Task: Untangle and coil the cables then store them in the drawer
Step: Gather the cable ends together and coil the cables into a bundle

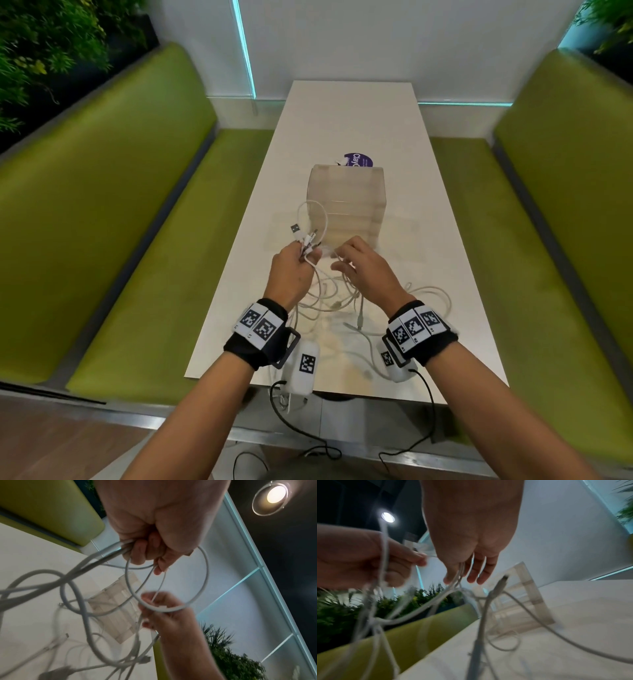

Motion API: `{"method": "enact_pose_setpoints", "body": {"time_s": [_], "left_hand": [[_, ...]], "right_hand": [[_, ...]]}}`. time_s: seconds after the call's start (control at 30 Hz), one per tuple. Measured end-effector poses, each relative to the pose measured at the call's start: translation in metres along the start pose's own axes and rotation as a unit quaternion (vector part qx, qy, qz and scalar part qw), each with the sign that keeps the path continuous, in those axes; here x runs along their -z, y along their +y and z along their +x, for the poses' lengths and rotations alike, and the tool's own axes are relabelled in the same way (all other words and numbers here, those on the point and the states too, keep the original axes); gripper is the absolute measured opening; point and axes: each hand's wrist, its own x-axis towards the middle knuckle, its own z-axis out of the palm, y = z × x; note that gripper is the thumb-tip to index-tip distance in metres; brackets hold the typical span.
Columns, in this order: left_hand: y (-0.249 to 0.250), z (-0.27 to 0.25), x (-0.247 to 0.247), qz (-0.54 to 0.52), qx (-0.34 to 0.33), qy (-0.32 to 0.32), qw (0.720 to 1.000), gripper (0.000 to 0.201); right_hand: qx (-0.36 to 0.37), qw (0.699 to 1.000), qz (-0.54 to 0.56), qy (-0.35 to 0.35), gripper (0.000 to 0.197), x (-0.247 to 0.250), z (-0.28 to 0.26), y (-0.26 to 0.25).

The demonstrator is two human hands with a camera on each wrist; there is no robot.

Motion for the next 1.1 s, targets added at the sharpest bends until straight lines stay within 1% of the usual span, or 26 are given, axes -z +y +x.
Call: {"method": "enact_pose_setpoints", "body": {"time_s": [0.1, 0.2, 0.27, 0.33, 0.4, 0.5, 0.6, 0.67, 0.8, 0.93, 1.0, 1.03, 1.1], "left_hand": [[-0.002, -0.001, 0.008, -0.015, 0.001, 0.004, 1.000, 0.026], [-0.005, 0.000, 0.011, -0.042, 0.020, 0.036, 0.998, 0.034], [-0.007, 0.003, 0.015, -0.095, 0.029, 0.065, 0.993, 0.036], [-0.001, 0.007, 0.026, -0.146, 0.027, 0.099, 0.984, 0.030], [0.007, 0.011, 0.039, -0.171, 0.013, 0.115, 0.979, 0.022], [0.012, 0.012, 0.054, -0.175, -0.008, 0.114, 0.978, 0.021], [0.012, 0.008, 0.060, -0.176, -0.010, 0.108, 0.978, 0.024], [0.012, 0.002, 0.060, -0.175, -0.015, 0.095, 0.980, 0.022], [0.009, -0.007, 0.060, -0.178, -0.008, 0.076, 0.981, 0.020], [0.004, -0.019, 0.060, -0.179, 0.002, 0.046, 0.983, 0.015], [0.002, -0.027, 0.060, -0.170, 0.001, 0.019, 0.985, 0.017], [0.002, -0.031, 0.060, -0.162, -0.003, 0.004, 0.987, 0.018], [0.003, -0.039, 0.060, -0.152, -0.011, -0.028, 0.988, 0.020]], "right_hand": [[-0.067, 0.996, -0.025, -0.053, 0.020, 0.002, 0.001, 0.010], [-0.068, 0.990, -0.071, -0.097, 0.018, 0.000, 0.001, 0.012], [-0.060, 0.983, -0.114, -0.132, 0.015, -0.006, -0.001, 0.014], [-0.059, 0.970, -0.166, -0.167, 0.014, -0.013, -0.006, 0.023], [-0.090, 0.965, -0.182, -0.168, 0.013, -0.015, -0.013, 0.035], [-0.167, 0.967, -0.148, -0.126, 0.018, -0.012, -0.019, 0.051], [-0.221, 0.964, -0.099, -0.111, 0.027, -0.006, -0.017, 0.061], [-0.217, 0.970, -0.059, -0.092, 0.028, -0.001, -0.016, 0.060], [-0.193, 0.980, 0.023, -0.029, 0.028, 0.018, -0.011, 0.044], [-0.156, 0.982, 0.103, 0.040, 0.023, 0.040, -0.013, 0.011], [-0.130, 0.978, 0.164, 0.023, 0.028, 0.052, -0.017, -0.018], [-0.118, 0.974, 0.196, -0.004, 0.033, 0.057, -0.019, -0.033], [-0.105, 0.955, 0.265, -0.083, 0.051, 0.065, -0.025, -0.060]]}}
